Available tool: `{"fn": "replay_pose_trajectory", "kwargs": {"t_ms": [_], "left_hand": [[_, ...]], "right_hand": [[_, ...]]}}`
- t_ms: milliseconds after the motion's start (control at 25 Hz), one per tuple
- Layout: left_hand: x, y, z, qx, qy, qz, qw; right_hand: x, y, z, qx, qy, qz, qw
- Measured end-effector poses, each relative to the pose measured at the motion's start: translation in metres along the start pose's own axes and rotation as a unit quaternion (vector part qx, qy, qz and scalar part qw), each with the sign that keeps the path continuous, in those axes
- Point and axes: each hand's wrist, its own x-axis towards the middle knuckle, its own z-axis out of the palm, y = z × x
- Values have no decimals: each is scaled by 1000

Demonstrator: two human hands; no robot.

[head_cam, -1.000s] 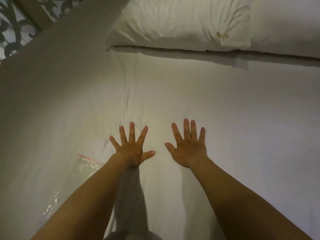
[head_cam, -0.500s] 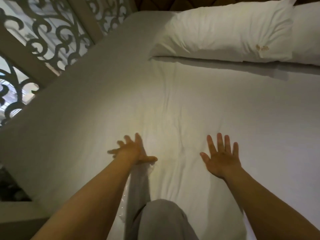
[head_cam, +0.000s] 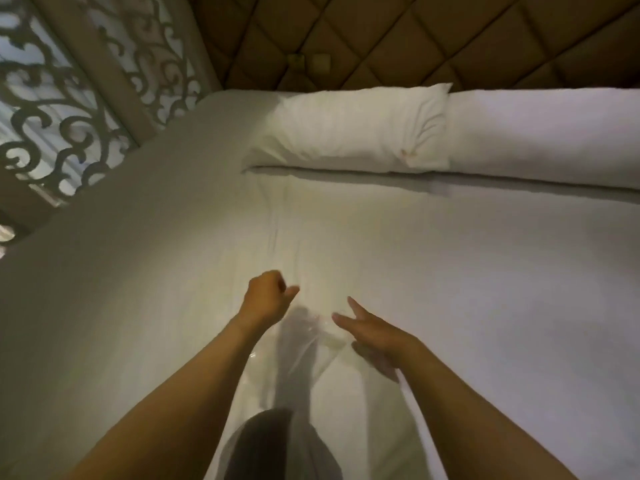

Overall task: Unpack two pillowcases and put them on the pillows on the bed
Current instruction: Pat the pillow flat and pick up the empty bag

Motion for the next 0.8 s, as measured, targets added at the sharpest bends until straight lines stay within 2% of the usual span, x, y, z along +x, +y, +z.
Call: {"fn": "replay_pose_trajectory", "kwargs": {"t_ms": [120,200,280,400,520,600,680,720,800], "left_hand": [[-23,128,15,-220,-14,43,975],[-49,195,33,-284,-54,85,953],[-80,251,55,-301,-100,141,938],[-127,313,88,-292,-135,217,921],[-184,365,123,-170,-140,278,935],[-223,391,140,-163,-259,246,920],[-265,413,163,-195,-408,192,871],[-285,422,174,-212,-449,187,848],[-322,438,201,-218,-466,221,829]], "right_hand": [[-65,-13,-28,215,15,-66,974],[-107,-11,-60,310,50,-121,942],[-152,5,-101,377,96,-194,900],[-218,36,-154,392,206,-261,858],[-285,80,-187,366,331,-288,821],[-323,111,-198,375,390,-297,787],[-357,150,-207,379,451,-296,752],[-372,168,-209,372,486,-289,736],[-398,207,-211,357,553,-266,704]]}}
